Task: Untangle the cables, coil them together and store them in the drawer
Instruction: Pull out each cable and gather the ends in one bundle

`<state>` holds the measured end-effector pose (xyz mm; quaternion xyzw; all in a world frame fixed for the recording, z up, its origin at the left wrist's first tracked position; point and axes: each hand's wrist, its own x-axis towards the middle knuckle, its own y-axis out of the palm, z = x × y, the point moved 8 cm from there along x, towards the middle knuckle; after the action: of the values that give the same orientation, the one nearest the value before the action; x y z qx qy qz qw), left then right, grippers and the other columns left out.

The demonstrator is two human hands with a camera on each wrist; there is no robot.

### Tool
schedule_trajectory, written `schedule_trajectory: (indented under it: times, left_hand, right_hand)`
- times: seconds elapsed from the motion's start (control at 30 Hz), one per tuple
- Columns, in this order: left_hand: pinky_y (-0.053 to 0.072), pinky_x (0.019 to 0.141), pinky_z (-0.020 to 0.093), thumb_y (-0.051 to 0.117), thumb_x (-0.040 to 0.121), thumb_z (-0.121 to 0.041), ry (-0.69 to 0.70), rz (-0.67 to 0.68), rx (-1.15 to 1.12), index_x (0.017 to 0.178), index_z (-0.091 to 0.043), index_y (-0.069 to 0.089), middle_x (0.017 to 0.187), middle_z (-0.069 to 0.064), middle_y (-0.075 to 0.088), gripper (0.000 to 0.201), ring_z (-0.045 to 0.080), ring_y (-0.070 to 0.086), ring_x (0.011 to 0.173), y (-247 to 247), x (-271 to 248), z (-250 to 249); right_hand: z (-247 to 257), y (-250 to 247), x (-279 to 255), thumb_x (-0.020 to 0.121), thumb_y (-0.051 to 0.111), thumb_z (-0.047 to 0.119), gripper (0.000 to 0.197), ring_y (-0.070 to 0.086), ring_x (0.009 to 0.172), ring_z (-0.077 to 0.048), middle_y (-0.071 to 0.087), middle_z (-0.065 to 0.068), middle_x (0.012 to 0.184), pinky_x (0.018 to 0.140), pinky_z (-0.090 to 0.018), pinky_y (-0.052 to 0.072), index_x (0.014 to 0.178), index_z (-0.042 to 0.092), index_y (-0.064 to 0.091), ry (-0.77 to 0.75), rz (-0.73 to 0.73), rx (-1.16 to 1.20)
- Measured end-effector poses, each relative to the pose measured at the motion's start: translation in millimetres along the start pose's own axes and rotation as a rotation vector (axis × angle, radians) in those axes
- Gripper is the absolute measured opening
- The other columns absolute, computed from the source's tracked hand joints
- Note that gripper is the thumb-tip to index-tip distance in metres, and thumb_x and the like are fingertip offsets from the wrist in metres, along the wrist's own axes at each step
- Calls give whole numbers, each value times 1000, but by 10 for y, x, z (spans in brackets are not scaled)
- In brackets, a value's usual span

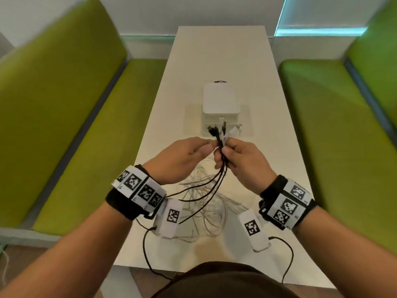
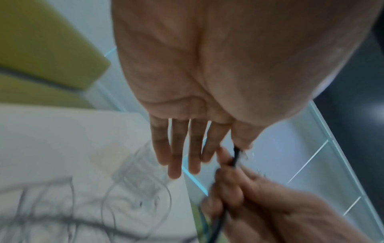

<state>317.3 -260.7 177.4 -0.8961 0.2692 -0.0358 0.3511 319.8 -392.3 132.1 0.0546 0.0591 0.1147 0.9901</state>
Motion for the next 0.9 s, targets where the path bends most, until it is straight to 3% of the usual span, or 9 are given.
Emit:
schedule_trajectory:
  times: [0.1,0.2,0.3,0.4,0.47,0.6,0.73,0.83,0.9]
  left_hand:
    - [48,77,27,38,107,-38,30,-62,-203,86,-28,58,77,-13,66,31,3,60,76,144,72,-25]
    - [50,74,17,43,107,-23,2,-154,-343,106,-22,63,94,-15,71,20,-7,65,80,203,108,17]
    - [50,59,15,37,108,-14,-38,-208,-656,114,7,61,83,-6,71,33,-1,66,66,224,73,12]
    - [57,75,30,36,109,-23,2,-332,-705,93,-1,57,89,14,74,34,24,73,92,105,89,8]
    - [57,85,42,34,109,-26,38,-361,-703,90,-9,52,67,13,63,31,36,72,86,6,110,-3]
    - [56,58,43,36,108,-28,23,-357,-780,92,-12,50,59,2,29,26,20,39,46,-176,109,38]
    - [25,45,25,41,106,-37,-36,-370,-618,85,-21,52,58,-6,31,29,13,25,47,-284,69,176]
    - [29,50,31,51,98,-46,-33,-337,-234,79,-31,49,59,-13,40,24,10,34,50,-350,9,189]
    - [33,56,27,59,96,-36,-68,-309,47,85,-31,45,67,-13,45,19,6,42,56,-352,-31,254]
  right_hand:
    - [-20,99,-17,104,46,1,23,67,75,-28,67,-30,88,76,-30,57,104,-7,67,-20,14,-25]
    - [-29,149,-62,103,51,5,20,72,88,-30,70,-33,104,84,-31,59,106,-1,70,-25,-8,3]
    - [-51,162,-90,104,52,14,27,74,77,-21,76,-16,81,77,-28,60,90,6,74,20,-15,5]
    - [-253,219,-99,100,53,8,25,73,88,-28,77,-12,88,87,-52,59,89,7,75,156,97,23]
    - [-398,229,-115,80,57,3,24,69,96,-26,75,-12,101,88,-59,57,89,14,76,192,167,-112]
    - [-462,248,-167,73,61,8,31,67,83,-17,76,5,90,79,-39,56,94,23,77,141,291,-476]
    - [-349,188,-88,81,71,33,10,56,87,-14,65,7,85,81,-34,45,72,32,72,-29,248,-760]
    - [-264,-47,46,84,70,37,34,55,72,-20,60,-7,70,70,-35,45,60,15,60,-83,101,-911]
    - [-234,-166,76,85,72,42,55,42,54,-24,46,-13,55,56,-32,34,56,5,46,-51,49,-917]
